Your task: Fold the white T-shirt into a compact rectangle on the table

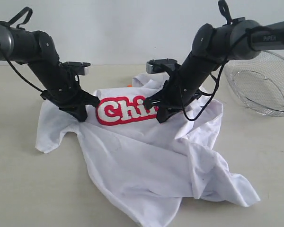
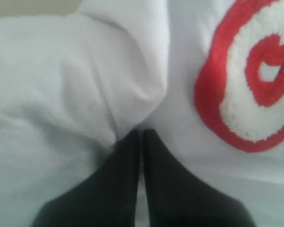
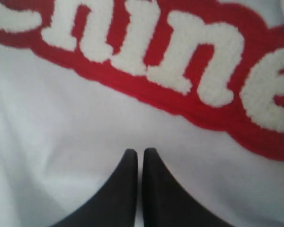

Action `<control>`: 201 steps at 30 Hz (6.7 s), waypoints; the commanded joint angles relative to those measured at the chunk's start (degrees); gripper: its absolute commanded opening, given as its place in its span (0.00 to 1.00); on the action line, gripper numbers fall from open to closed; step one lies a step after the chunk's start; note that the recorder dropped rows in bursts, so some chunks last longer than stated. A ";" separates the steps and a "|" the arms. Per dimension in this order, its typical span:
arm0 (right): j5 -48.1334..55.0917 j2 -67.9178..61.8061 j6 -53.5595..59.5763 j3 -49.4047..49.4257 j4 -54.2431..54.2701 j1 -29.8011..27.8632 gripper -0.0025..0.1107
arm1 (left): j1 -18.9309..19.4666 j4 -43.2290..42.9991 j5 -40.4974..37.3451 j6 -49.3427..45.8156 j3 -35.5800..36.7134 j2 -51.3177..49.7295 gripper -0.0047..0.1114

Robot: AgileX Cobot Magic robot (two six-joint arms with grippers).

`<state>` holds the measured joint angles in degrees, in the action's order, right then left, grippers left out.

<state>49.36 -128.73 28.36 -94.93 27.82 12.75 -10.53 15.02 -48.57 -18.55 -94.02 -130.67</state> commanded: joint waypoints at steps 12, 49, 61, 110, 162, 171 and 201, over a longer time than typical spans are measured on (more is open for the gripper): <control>2.81 -2.24 -0.65 -0.58 -0.11 -0.22 0.02 | 9.95 -2.36 -5.89 -0.36 -12.38 -1.66 0.08; 8.51 8.78 -4.84 3.00 2.01 -0.22 0.02 | -1.46 -0.93 -13.51 -3.82 -9.54 -7.69 0.08; -5.23 23.28 0.86 37.51 20.74 -3.54 0.33 | -0.85 -0.08 -18.90 -3.77 -12.02 -7.69 0.08; 3.46 26.53 -10.03 37.00 -1.33 -8.24 0.52 | -0.85 -2.43 -20.26 -3.10 -12.02 -7.69 0.08; -5.43 40.91 -13.33 55.50 -1.52 4.84 0.02 | -0.74 -3.64 -20.84 -2.86 -12.02 -7.69 0.08; 0.52 40.91 -23.40 55.50 -16.02 -2.78 0.13 | -0.74 -3.94 -20.62 -2.86 -12.02 -7.69 0.08; -21.48 26.12 -4.08 44.91 18.73 10.07 0.46 | -0.74 -3.58 -20.23 -1.68 -12.02 -7.69 0.08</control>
<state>28.26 -102.15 24.75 -49.62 46.83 22.73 -11.86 15.85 -69.68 -21.14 -106.62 -137.17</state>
